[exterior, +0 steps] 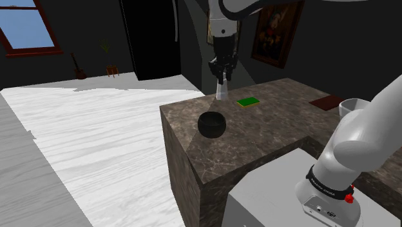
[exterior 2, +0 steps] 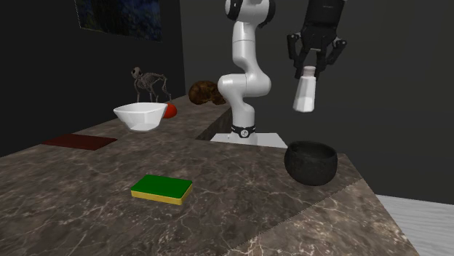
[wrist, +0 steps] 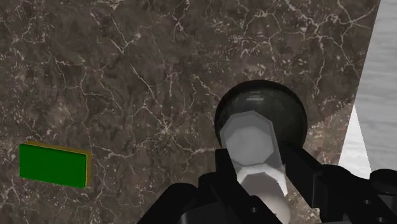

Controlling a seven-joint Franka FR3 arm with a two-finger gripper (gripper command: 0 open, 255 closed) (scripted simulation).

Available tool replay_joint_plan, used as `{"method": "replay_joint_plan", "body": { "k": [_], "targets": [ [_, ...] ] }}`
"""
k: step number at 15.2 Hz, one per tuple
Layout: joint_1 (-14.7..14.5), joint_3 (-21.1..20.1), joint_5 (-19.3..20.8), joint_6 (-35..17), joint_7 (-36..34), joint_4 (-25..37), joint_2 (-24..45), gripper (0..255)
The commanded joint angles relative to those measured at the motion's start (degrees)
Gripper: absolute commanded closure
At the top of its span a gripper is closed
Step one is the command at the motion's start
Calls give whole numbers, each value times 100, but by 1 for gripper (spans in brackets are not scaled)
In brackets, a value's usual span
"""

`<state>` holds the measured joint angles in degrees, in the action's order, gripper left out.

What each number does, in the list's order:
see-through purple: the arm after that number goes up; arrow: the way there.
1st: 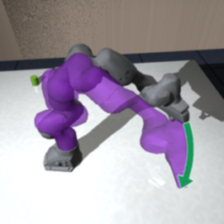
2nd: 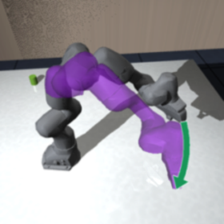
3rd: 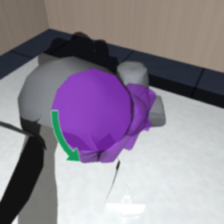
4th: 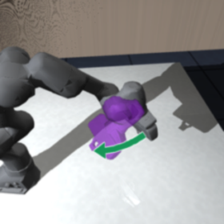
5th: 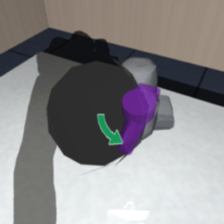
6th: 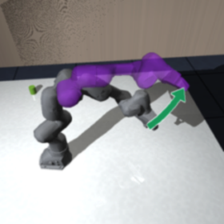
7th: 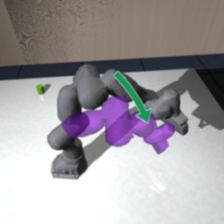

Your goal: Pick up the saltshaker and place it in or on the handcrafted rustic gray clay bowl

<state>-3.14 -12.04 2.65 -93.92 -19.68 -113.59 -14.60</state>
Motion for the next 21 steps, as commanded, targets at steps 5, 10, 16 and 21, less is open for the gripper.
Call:
{"method": "replay_joint_plan", "body": {
  "k": [5, 10, 16, 21],
  "targets": [
    [-88, -185, 16, -191, -309, 182, 403, 255],
    [-92, -191, 19, -574, -339, -191, 414, 255],
    [-96, -202, 33, -1032, -383, -598, 469, 255],
    [-98, -214, 56, -1414, -427, -903, 551, 255]
  ]
}}
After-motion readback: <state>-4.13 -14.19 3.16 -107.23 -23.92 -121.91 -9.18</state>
